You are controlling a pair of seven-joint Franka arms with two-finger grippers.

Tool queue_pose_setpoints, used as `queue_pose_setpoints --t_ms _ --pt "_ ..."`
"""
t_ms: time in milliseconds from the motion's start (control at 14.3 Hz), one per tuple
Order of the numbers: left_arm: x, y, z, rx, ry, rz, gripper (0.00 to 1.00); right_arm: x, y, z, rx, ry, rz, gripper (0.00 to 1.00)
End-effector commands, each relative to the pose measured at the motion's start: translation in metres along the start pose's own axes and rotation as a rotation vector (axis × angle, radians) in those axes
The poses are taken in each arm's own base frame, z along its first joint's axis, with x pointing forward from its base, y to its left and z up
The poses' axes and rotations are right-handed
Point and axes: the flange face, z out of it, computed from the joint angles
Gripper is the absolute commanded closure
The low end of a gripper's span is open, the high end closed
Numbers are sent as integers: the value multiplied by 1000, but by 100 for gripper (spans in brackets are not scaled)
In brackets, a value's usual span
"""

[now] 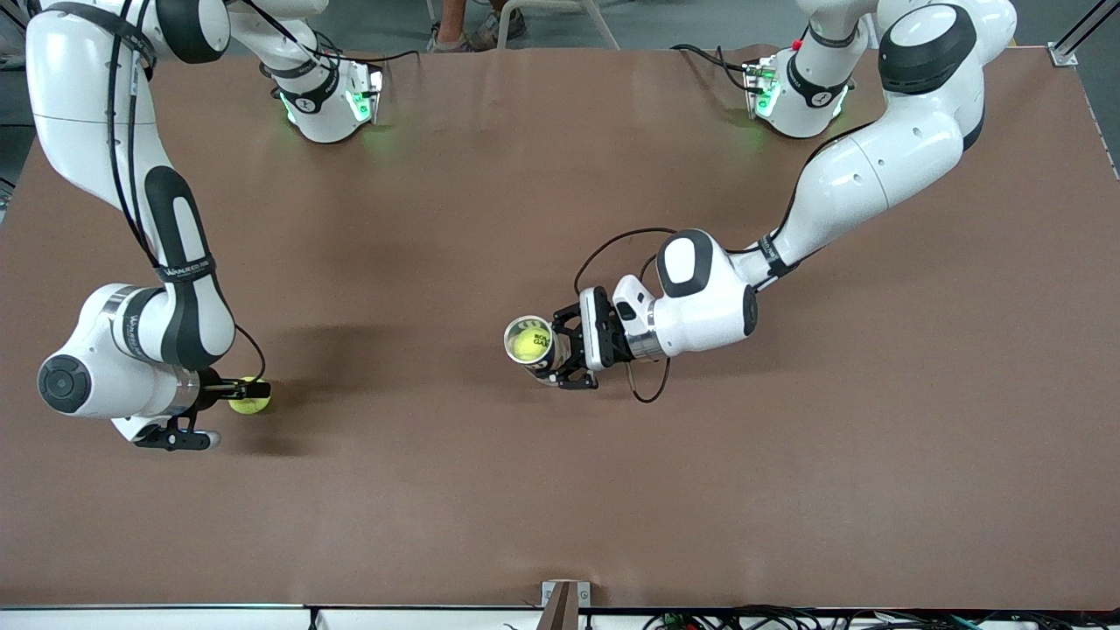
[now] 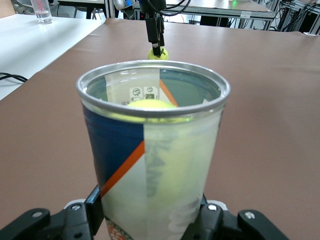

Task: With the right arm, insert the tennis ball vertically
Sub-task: 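Move the right gripper back and grasp the second tennis ball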

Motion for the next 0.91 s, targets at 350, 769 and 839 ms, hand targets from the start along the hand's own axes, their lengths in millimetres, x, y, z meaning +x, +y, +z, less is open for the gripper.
queue_pose_setpoints --t_ms 350,769,839 --pt "3 2 0 -5 29 3 32 3 -1 9 5 26 -7 6" --pt "-1 7 2 -15 24 13 32 3 0 10 2 24 -10 34" --pt "-2 7 2 -15 23 24 32 2 0 10 1 24 -11 42"
